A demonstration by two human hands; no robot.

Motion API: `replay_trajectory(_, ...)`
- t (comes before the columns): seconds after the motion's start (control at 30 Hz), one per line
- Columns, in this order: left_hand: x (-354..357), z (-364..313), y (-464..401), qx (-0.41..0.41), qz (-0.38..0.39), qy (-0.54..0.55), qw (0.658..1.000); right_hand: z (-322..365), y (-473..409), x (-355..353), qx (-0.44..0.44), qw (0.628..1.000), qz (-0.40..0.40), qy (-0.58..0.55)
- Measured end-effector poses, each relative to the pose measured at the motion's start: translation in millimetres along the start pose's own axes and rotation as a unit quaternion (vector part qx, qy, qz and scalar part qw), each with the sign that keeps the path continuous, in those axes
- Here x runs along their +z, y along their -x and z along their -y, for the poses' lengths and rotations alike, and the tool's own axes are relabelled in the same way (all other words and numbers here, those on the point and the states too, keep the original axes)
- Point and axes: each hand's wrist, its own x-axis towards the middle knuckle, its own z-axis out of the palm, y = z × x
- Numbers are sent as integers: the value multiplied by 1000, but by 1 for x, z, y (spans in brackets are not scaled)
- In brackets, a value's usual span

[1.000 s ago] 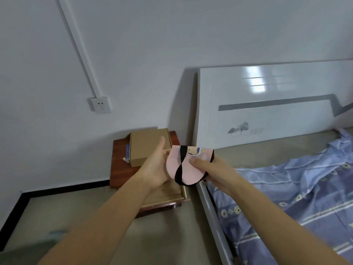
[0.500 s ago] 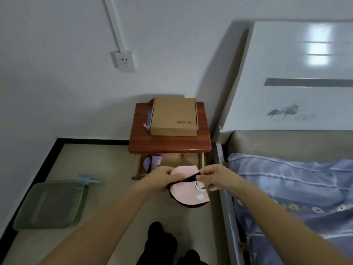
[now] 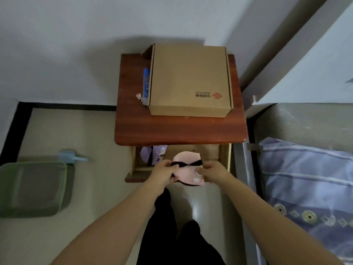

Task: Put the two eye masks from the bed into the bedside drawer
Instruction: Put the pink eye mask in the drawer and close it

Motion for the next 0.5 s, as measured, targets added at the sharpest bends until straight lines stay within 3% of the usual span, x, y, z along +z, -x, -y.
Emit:
replay_trajectory(0.3,14,0,-123,23,-109,-13,994,-5,-146,28,-56,985,-126,98)
replay_trajectory(0.5,13,22,-99,45,-125,-80,988,-16,-124,31,-70,974,-170,135)
